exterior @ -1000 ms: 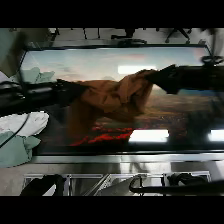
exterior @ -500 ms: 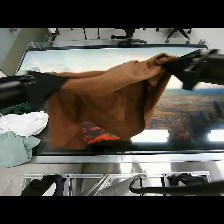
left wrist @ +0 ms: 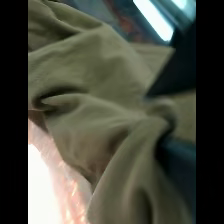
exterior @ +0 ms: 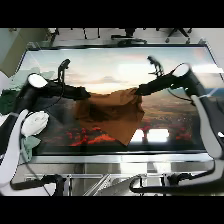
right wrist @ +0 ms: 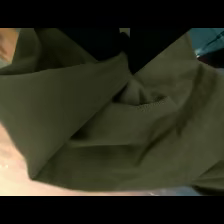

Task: Fold the shirts.

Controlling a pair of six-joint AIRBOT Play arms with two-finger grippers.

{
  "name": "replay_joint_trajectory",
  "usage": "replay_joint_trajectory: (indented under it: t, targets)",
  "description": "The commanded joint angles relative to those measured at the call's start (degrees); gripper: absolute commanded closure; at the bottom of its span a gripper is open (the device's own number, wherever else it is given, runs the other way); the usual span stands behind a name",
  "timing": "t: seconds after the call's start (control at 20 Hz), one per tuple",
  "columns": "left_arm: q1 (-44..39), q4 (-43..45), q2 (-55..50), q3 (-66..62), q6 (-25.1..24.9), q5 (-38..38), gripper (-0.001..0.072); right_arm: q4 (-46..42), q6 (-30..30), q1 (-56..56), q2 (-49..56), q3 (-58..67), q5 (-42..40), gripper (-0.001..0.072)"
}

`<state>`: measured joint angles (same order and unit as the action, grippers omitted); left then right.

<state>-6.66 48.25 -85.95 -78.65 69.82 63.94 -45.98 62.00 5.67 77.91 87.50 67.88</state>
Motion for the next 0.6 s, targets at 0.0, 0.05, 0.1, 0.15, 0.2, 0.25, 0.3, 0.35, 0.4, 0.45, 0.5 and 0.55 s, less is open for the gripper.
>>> replay_joint_trajectory:
  t: [0.0, 0.05, 0.1, 0.15, 0.2, 0.25, 0.3, 0.35, 0.4, 0.45, 0.5, 0.55]
  targets:
    - [3.1, 0.17, -10.36, -9.35, -1.62, 1.2, 0.0008, 2.27, -0.7, -0.96, 6.45, 0.83, -3.43, 0.0355]
    - [4.85, 0.33, -11.32, -13.14, -1.62, 4.42, 0.0007, 2.27, -0.48, -1.99, 5.33, 1.6, -2.14, 0.0297]
    - [6.73, 0.33, -11.58, -16.09, -1.62, 7.63, 0.0008, 2.21, -0.11, -3.58, 3.21, 1.99, -0.07, 0.0296]
    - [9.01, 0.33, -11.3, -18.27, -1.44, 11.41, 0.0007, 1.7, 1.25, -5.4, 0.76, 1.99, 1.86, 0.0296]
    - [11.41, 0.33, -10.86, -19.71, -1.16, 15.47, 0.0008, 0.02, 2.95, -7.56, -1.84, 1.97, 4.26, 0.0296]
    - [13.31, 0.37, -10.21, -19.87, -0.72, 18.93, 0.0008, -2.12, 5.07, -9.51, -4.02, 1.73, 6.84, 0.0296]
    - [15.19, 0.48, -9.18, -18.36, -0.24, 21.94, 0.0008, -4.07, 6.75, -11.06, -6.45, 0.35, 9.33, 0.0296]
    - [16.61, 1.53, -7.74, -15.37, -0.13, 23.34, 0.0008, -5.14, 7.96, -11.85, -8.9, -2.54, 10.62, 0.0296]
    - [17.59, 3.8, -6.08, -11.39, -0.15, 23.12, 0.0008, -5.46, 8.39, -12.09, -11.65, -7.17, 10.99, 0.0296]
    - [18.34, 6.86, -4.28, -6.49, -0.22, 21.42, 0.0008, -5.31, 8.57, -11.98, -14.53, -12.94, 10.84, 0.0296]
    - [18.78, 10.08, -2.67, -1.46, -0.35, 18.43, 0.0008, -5.03, 8.57, -11.69, -17.2, -18.82, 10.23, 0.0296]
    - [19.1, 12.61, -1.53, 2.84, -0.39, 15.34, 0.0008, -4.74, 8.57, -11.34, -19.82, -24.85, 8.92, 0.0296]
